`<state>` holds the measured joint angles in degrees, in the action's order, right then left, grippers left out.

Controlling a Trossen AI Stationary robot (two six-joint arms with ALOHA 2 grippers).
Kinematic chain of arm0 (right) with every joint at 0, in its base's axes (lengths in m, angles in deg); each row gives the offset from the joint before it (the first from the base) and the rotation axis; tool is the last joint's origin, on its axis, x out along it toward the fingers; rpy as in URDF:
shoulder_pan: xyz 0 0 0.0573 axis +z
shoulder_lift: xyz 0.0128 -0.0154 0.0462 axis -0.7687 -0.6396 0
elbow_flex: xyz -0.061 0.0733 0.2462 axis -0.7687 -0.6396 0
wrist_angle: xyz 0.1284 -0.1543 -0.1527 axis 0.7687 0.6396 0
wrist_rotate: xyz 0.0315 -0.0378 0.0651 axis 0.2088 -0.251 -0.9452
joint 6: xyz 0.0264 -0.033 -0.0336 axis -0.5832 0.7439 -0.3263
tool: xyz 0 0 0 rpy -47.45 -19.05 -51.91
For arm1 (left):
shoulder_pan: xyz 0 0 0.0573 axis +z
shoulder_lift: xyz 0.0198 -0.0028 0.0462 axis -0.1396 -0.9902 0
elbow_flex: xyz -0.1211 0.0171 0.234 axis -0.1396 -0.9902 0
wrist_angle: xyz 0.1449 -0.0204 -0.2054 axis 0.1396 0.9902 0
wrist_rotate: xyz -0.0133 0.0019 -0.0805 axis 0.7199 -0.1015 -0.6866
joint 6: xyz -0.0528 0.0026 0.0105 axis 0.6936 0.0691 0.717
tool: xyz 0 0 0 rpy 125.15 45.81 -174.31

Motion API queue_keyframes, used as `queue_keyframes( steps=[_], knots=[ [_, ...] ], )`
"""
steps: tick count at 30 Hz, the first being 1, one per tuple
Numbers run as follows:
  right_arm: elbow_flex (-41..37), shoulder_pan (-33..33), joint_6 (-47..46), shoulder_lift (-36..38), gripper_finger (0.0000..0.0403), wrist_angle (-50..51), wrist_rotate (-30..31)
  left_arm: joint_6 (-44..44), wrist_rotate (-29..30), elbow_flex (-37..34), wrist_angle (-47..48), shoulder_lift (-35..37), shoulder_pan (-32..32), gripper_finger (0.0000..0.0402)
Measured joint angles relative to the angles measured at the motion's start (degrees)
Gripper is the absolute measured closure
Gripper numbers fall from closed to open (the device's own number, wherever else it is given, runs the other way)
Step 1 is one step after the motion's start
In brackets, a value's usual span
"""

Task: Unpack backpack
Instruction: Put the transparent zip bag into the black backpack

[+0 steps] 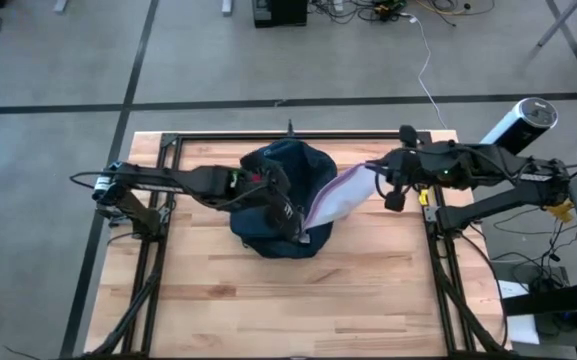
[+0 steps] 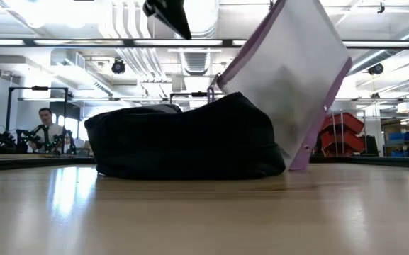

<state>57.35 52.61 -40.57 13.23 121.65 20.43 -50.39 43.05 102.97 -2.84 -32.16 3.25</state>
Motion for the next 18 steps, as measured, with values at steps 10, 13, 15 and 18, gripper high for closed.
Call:
queue_keyframes(
  steps=[10,13,15,18],
  knots=[
    [-0.78,0.02,-2.52,-3.87,0.0403,-1.33,-15.62,11.63,-7.74,-12.26,0.42,-0.12,-1.15,0.0248],
    [-0.83,-0.01,-2.33,-6.34,0.0403,-1.09,-16.53,9.23,-14.04,-17.4,-6.8,-0.35,-1.87,0.0209],
    [-0.83,0.0,-2.34,-7.87,0.0403,-0.85,-16.55,8.7,-18.15,-19.87,-7.53,-0.39,-2.55,0.0188],
    [-0.83,0.0,-1.94,-10.14,0.0403,-0.17,-16.58,8.13,-20.24,-21.31,-7.73,-0.35,-4.4,0.0167]
  ],
)
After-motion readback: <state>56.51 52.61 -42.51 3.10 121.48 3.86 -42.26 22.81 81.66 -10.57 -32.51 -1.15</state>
